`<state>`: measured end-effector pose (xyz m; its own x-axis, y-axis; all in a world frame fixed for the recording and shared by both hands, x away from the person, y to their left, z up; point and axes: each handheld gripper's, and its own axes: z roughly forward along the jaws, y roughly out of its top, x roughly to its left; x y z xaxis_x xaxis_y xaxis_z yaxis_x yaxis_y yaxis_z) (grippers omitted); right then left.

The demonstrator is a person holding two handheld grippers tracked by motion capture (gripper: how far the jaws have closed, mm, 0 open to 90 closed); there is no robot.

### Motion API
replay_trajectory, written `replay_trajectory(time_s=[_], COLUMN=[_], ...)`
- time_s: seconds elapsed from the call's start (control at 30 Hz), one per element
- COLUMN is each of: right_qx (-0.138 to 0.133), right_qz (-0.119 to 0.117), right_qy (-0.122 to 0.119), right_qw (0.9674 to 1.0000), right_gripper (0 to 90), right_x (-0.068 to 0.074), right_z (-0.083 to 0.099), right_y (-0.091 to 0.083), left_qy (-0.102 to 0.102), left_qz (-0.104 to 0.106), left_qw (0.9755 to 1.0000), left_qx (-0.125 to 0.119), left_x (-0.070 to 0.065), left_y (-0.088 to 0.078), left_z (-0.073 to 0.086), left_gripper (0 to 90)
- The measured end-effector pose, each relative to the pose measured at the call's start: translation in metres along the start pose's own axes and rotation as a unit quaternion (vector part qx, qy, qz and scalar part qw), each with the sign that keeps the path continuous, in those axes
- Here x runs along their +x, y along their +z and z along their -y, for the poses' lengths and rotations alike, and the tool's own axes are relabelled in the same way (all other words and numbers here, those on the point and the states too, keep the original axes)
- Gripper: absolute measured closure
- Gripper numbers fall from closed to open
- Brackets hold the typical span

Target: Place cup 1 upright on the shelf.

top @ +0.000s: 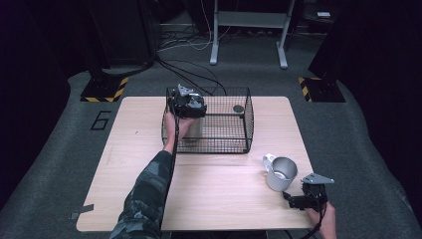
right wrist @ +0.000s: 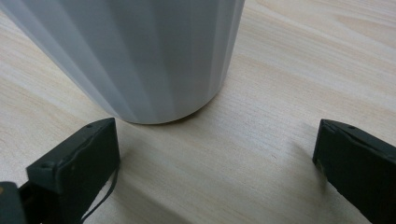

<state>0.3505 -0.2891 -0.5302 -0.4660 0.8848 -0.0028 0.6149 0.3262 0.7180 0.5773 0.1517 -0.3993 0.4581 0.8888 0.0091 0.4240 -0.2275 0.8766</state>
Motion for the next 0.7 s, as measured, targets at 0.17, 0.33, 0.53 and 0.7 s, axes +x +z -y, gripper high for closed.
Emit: replay_trajectory(time_s=[0.17,0.33,0.53,0.7], right_qx=[0.0,0.001,0.001,0.001], right_qz=[0.001,0.001,0.001,0.001], right_qy=[0.004,0.003,0.002,0.003], right_qw=[1.0,1.0,1.0,1.0], right_gripper=[0.0,0.0,0.0,0.0], right_x=[0.0005,0.0004,0.0004,0.0004], right_z=[0.0,0.0001,0.0001,0.0], right_y=[-0.0001,-0.0001,-0.0001,-0.0001], left_qy=[0.001,-0.004,0.002,-0.006], left_qz=[-0.002,-0.002,-0.005,-0.006], left_qw=[1.0,0.9999,0.9998,0.9997], left_qx=[0.007,0.015,0.019,0.024], left_x=[-0.0013,-0.0013,-0.0038,-0.0028], left_y=[0.0046,0.0088,0.0108,0.0092], left_z=[0.0016,0.0032,0.0024,0.0034], left_gripper=[3.6,3.6,3.6,3.5])
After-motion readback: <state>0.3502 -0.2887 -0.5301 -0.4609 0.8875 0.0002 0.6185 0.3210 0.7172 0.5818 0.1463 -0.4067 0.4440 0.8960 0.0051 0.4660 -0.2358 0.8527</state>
